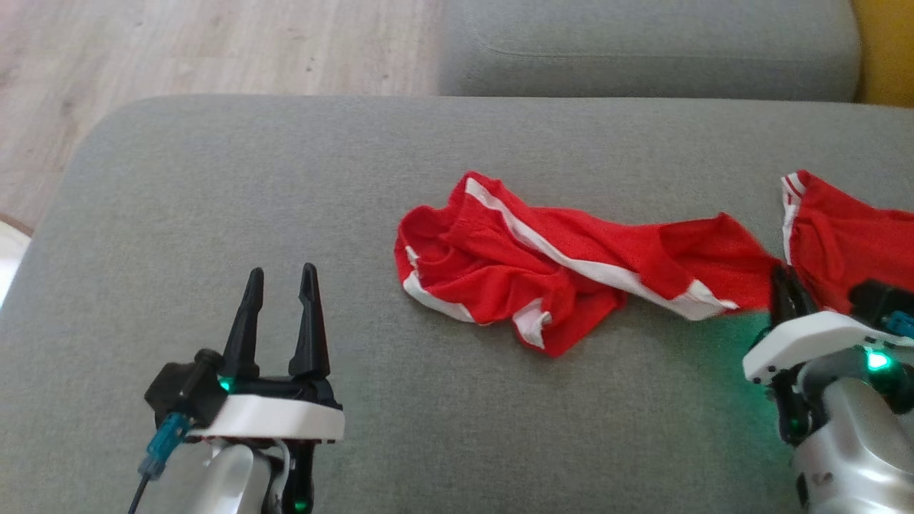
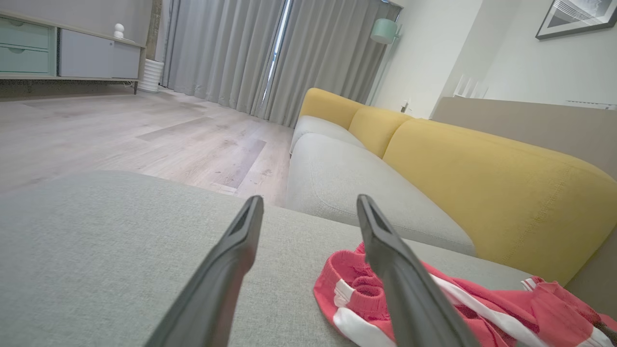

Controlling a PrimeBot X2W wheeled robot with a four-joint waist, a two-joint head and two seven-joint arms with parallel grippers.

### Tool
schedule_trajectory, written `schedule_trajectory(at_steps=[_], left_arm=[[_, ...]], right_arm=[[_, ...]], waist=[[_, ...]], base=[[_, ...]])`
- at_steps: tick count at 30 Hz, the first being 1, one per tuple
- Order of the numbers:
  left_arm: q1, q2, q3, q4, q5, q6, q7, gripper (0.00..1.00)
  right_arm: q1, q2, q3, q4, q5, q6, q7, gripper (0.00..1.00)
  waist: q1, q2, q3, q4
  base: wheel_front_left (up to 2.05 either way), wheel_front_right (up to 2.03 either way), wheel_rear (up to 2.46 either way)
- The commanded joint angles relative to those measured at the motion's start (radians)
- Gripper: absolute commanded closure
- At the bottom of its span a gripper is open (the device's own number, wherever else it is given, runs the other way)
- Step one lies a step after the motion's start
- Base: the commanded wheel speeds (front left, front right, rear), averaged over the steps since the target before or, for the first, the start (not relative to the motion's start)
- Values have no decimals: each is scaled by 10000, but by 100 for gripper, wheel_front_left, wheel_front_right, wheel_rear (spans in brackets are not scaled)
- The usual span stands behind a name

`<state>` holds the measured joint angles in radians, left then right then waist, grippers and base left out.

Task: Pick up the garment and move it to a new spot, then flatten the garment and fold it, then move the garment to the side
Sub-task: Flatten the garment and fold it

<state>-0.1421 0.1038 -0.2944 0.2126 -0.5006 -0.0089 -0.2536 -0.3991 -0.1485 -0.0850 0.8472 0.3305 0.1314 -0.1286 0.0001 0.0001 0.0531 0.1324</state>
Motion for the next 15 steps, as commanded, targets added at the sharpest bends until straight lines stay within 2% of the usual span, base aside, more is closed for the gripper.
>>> schedule_trajectory(at_steps=[1,8,15], left_arm=[[-496,111,256,-291,72,26,-82,0],[-588,129,232,-258,113,18,-82,0],[-544,122,309,-355,153,-30,-82,0]], right_arm=[[-428,133,108,-281,-290,-7,-143,0],[-412,503,-272,-824,-1004,-7,-417,0],[547,860,465,-2815,-1032,-7,-874,0]], waist=[[-1,-1,81,-182],[-1,-1,133,-460],[-1,-1,47,-719]], base=[[0,0,0],[0,0,0],[0,0,0]])
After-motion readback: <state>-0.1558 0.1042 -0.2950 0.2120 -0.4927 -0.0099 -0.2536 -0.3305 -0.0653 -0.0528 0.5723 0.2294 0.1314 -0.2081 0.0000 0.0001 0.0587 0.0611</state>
